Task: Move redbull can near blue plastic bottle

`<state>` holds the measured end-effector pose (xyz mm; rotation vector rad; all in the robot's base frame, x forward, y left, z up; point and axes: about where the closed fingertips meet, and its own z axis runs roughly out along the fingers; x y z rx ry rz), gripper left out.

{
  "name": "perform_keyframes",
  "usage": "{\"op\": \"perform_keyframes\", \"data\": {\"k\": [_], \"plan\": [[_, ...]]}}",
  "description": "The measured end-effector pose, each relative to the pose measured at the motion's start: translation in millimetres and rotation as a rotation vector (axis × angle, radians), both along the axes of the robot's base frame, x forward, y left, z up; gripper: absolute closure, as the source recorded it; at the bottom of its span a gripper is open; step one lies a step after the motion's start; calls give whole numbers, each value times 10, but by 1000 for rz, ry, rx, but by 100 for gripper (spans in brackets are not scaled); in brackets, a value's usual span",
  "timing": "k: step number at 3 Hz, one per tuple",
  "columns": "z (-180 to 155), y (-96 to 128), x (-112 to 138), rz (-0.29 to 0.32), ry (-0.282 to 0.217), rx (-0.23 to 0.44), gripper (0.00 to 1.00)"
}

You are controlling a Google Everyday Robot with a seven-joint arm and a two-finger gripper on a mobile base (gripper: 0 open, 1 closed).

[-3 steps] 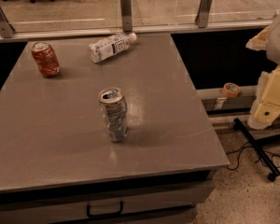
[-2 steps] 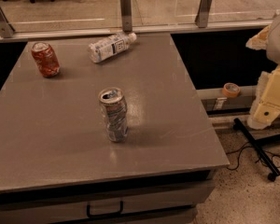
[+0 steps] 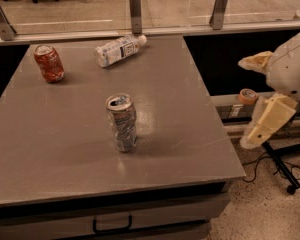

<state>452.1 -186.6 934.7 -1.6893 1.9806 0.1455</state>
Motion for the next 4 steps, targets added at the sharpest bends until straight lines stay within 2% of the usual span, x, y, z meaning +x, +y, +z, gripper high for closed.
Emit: {"op": "perform_keyframes", "data": {"k": [1, 2, 3, 4], "plan": [[-220, 353, 95, 57, -29, 204, 0], [-115, 478, 85, 65, -34, 258, 0], [-122, 502, 77, 54, -27, 273, 0], [-173, 703, 33, 47, 12, 347, 0]]}}
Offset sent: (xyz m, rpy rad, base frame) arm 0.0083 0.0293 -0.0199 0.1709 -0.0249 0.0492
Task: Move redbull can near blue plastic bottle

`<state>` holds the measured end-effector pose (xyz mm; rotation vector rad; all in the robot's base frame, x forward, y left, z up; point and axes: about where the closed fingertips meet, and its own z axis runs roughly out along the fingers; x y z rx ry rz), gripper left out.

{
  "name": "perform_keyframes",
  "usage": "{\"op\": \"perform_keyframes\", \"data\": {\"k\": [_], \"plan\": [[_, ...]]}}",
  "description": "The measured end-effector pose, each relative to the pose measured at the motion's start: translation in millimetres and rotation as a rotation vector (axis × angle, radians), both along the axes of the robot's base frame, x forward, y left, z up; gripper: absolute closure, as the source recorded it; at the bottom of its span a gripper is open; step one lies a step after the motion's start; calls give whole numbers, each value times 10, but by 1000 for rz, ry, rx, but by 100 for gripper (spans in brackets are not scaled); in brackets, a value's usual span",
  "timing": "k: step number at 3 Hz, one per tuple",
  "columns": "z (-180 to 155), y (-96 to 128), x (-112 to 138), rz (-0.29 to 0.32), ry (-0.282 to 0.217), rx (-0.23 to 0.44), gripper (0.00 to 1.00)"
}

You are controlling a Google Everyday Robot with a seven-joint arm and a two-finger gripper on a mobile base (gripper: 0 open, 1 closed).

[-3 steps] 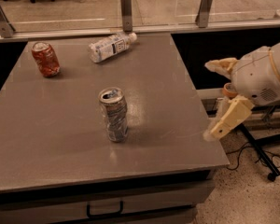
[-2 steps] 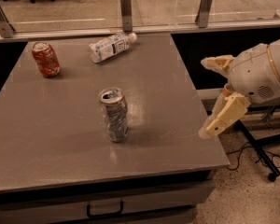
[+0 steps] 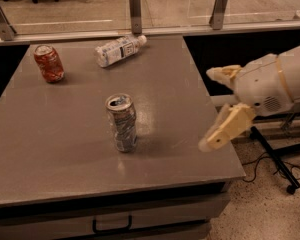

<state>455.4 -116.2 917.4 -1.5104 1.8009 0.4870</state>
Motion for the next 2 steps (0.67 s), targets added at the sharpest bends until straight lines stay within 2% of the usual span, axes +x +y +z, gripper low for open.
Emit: {"op": "perform_keyframes", "data": {"k": [1, 2], "plan": [[-81, 534, -87, 16, 67, 182, 0], [-65, 986, -108, 50, 79, 315, 0]]}}
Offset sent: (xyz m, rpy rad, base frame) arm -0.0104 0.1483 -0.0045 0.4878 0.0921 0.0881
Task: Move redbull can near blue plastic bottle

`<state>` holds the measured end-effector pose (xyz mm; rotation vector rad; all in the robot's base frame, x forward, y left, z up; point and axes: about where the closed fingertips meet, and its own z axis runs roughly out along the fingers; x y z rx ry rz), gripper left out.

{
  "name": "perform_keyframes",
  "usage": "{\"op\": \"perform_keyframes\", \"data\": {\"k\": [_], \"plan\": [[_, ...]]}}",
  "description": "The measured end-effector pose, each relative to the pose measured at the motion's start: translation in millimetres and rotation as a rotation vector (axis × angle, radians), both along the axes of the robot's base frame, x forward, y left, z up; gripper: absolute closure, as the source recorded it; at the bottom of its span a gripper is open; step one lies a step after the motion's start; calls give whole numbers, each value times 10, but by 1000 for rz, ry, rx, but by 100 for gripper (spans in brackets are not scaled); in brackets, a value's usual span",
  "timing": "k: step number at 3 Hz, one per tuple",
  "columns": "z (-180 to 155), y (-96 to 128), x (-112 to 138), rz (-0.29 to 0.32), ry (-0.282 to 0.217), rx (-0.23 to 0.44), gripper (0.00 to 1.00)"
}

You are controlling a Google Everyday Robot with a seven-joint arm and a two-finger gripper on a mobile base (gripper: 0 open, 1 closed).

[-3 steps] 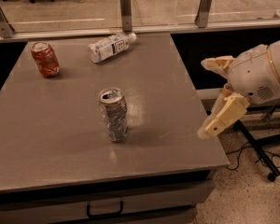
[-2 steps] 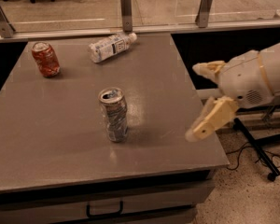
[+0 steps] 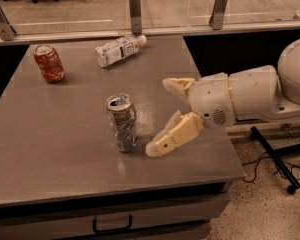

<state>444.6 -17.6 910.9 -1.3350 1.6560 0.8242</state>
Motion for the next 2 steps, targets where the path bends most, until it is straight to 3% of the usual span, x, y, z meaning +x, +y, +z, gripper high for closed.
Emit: {"op": "perform_keyframes", "data": {"k": [2], "plan": [[-25, 638, 28, 100, -34, 114, 0]]}}
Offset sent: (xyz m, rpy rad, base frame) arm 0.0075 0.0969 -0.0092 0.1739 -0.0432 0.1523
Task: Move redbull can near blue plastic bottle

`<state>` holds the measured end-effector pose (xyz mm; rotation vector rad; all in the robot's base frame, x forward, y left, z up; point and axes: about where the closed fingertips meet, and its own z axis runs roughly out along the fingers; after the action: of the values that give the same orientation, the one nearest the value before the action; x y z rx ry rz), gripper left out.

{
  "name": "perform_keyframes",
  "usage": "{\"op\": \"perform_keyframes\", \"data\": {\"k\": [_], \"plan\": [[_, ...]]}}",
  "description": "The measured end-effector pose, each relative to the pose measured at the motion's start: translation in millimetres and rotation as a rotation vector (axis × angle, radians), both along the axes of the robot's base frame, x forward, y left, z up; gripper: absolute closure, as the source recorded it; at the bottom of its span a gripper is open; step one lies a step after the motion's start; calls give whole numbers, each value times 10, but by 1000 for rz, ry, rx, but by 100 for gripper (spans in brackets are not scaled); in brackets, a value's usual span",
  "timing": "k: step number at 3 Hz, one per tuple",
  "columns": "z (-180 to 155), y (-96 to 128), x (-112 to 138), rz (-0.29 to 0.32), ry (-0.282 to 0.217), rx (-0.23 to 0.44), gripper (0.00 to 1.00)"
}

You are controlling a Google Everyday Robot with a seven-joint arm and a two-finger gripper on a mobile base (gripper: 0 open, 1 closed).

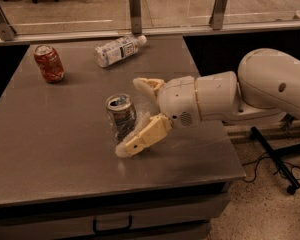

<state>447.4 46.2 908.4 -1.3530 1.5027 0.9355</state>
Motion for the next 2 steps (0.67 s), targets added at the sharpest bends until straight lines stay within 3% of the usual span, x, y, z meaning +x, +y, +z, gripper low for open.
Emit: {"op": "perform_keyframes", "data": {"k": [1, 2], "plan": [[-70, 217, 59, 33, 8, 31, 16], [-152, 252, 220, 33, -1, 36, 41]]}}
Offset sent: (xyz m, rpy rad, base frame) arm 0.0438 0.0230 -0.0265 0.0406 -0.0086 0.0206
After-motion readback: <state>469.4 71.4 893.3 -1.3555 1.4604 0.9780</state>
